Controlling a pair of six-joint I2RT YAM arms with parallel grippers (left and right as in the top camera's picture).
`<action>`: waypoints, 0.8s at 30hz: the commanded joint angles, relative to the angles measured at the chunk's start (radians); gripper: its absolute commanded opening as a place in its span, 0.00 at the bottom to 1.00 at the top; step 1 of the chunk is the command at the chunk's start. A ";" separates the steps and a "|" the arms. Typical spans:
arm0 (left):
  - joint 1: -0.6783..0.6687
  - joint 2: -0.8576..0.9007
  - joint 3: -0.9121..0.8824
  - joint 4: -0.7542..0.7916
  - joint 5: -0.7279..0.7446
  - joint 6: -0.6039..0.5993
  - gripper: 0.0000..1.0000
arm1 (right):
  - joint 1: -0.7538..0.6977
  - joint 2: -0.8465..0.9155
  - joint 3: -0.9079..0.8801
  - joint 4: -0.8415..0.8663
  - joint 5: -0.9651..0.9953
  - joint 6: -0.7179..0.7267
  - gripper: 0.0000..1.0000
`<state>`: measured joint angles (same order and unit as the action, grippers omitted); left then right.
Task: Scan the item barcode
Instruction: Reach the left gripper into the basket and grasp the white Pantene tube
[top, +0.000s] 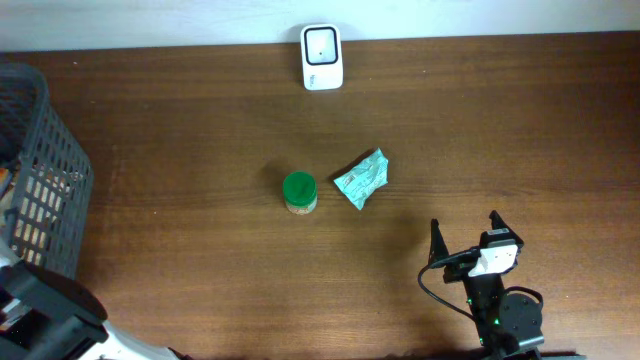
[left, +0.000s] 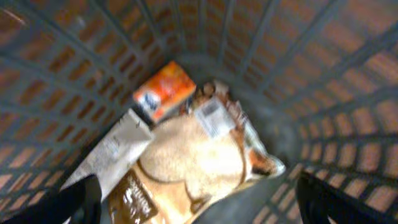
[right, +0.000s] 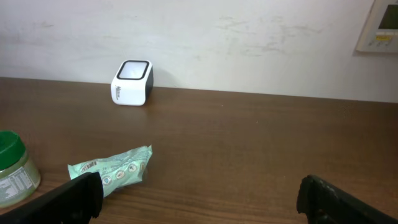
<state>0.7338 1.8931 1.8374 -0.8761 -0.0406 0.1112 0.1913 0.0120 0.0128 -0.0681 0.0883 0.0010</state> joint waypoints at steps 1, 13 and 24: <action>0.051 0.014 -0.108 0.083 -0.069 0.159 0.91 | 0.005 -0.006 -0.007 -0.005 0.002 0.006 0.98; 0.220 0.185 -0.204 0.135 -0.159 0.315 0.79 | 0.005 -0.006 -0.007 -0.005 0.002 0.006 0.98; 0.223 0.286 -0.207 0.180 -0.274 0.344 0.71 | 0.005 -0.006 -0.007 -0.005 0.002 0.006 0.98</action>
<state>0.9543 2.1296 1.6394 -0.7048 -0.2939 0.4416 0.1913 0.0120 0.0128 -0.0681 0.0883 0.0013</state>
